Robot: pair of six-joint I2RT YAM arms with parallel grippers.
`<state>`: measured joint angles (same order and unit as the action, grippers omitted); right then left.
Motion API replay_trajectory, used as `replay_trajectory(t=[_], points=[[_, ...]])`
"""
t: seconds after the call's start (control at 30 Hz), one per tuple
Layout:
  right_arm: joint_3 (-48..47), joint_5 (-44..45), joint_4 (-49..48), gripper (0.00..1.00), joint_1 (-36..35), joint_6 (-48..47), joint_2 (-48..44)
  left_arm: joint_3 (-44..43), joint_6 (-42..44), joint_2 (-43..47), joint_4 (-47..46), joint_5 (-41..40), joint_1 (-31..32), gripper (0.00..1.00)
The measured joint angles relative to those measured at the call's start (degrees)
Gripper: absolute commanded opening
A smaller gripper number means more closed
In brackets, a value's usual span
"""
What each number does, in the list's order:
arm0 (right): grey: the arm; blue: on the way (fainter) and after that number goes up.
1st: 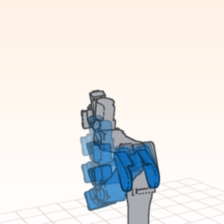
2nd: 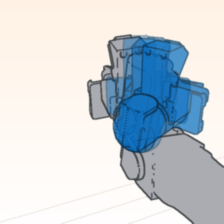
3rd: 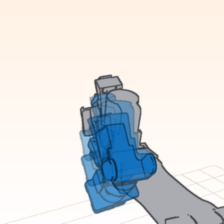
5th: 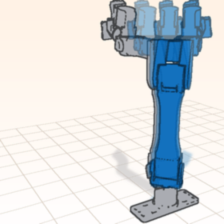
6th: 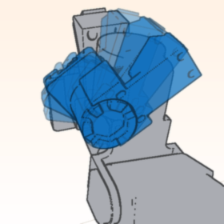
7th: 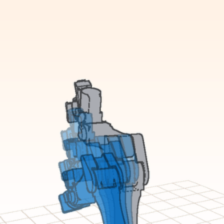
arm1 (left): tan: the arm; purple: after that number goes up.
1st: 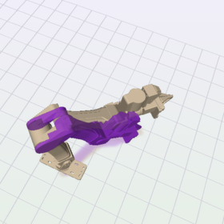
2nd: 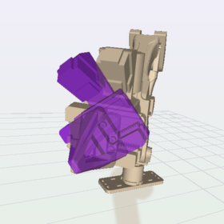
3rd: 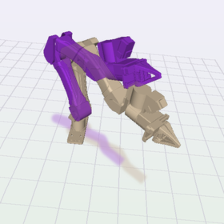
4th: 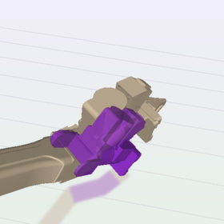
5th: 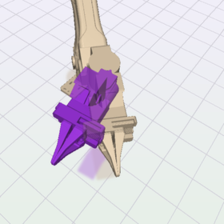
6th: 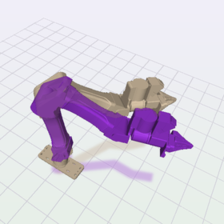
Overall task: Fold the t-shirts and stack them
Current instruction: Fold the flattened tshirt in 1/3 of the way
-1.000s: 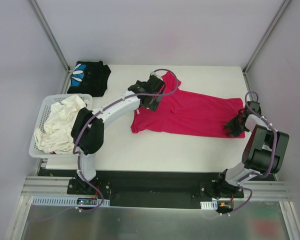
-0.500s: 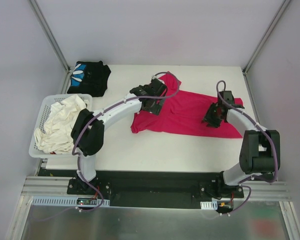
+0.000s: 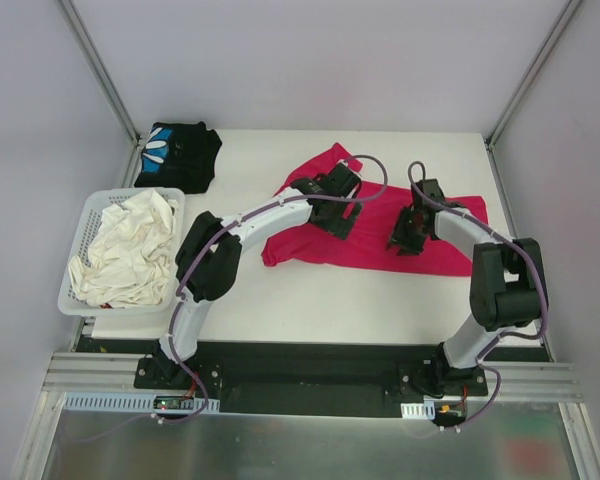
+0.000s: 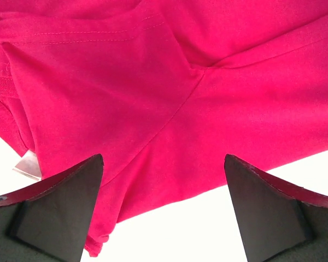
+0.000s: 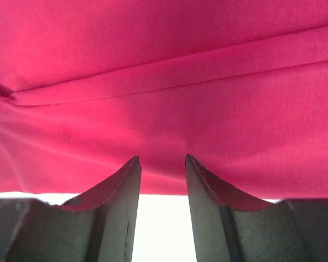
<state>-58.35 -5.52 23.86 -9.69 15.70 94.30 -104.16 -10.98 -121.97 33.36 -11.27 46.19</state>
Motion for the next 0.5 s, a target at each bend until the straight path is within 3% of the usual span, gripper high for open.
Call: replay_trajectory(t=[0.5], points=[[-2.7, 3.1, 0.6, 0.41, 1.4, -0.3, 5.3, 4.6, 0.6, 0.3, 0.2, 0.4, 0.3, 0.92]])
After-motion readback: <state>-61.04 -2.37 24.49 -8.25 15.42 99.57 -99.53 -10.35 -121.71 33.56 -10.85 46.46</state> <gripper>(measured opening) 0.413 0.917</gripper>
